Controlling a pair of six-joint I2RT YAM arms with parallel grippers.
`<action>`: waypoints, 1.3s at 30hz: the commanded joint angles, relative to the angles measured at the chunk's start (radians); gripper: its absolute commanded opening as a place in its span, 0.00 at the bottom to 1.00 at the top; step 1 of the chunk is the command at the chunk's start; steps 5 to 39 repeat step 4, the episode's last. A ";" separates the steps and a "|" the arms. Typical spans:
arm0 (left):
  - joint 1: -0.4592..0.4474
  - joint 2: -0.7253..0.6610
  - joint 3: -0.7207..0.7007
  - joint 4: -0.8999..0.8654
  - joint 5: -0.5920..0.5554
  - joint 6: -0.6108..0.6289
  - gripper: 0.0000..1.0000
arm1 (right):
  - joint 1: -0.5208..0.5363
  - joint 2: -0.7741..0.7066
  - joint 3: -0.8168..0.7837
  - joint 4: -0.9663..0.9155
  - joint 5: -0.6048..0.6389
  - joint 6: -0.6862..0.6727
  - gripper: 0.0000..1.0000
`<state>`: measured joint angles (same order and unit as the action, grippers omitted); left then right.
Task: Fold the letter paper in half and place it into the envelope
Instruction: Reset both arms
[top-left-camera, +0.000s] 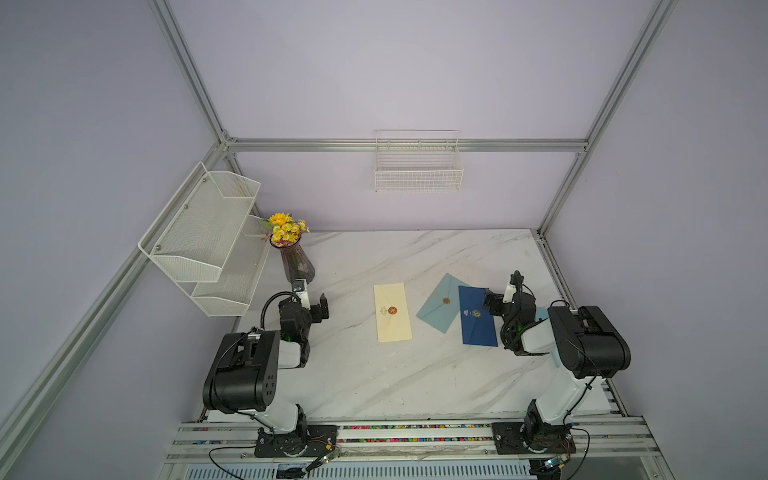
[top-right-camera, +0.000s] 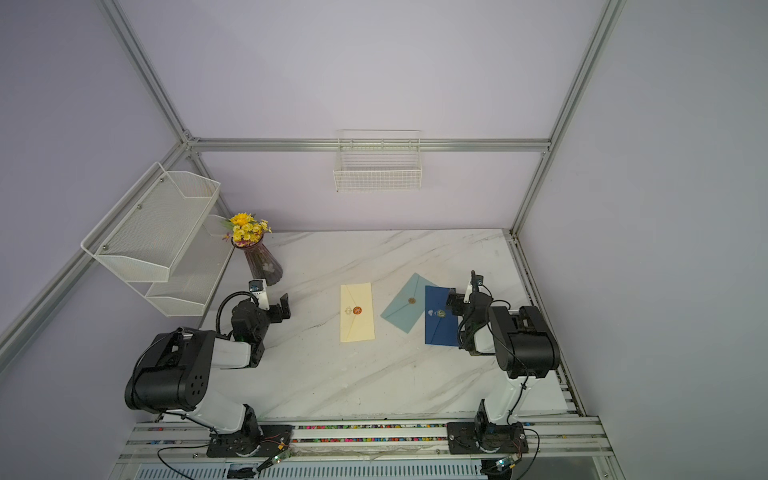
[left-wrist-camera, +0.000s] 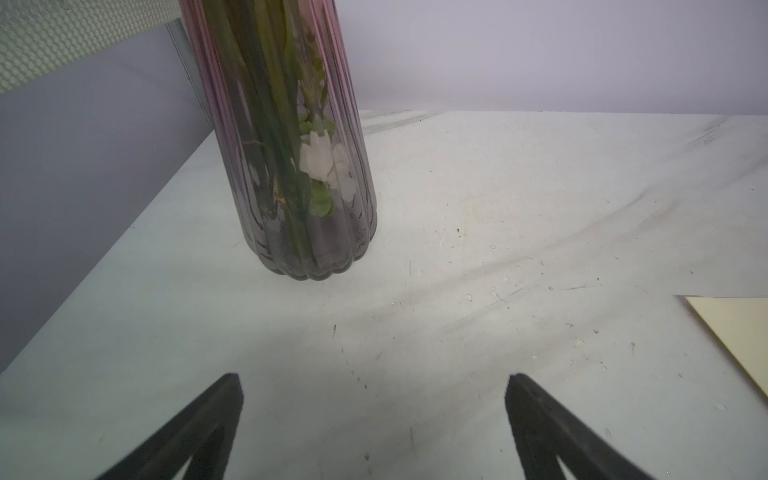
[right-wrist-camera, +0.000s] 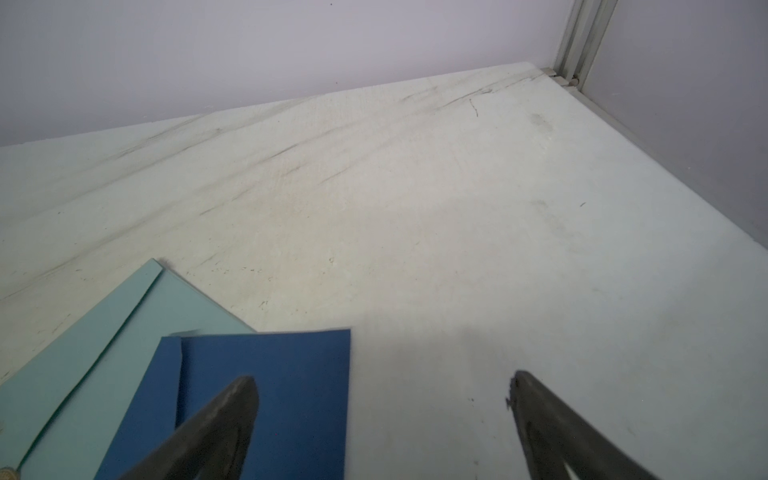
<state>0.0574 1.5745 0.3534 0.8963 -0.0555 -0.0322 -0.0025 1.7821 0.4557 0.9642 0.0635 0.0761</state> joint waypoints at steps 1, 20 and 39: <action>-0.003 -0.012 0.025 0.038 -0.001 0.020 1.00 | 0.010 -0.006 0.018 0.005 0.027 -0.021 0.97; -0.002 -0.011 0.025 0.038 -0.002 0.020 1.00 | 0.010 -0.009 0.007 0.020 0.023 -0.021 0.97; -0.002 -0.011 0.025 0.038 -0.002 0.020 1.00 | 0.010 -0.009 0.007 0.020 0.023 -0.021 0.97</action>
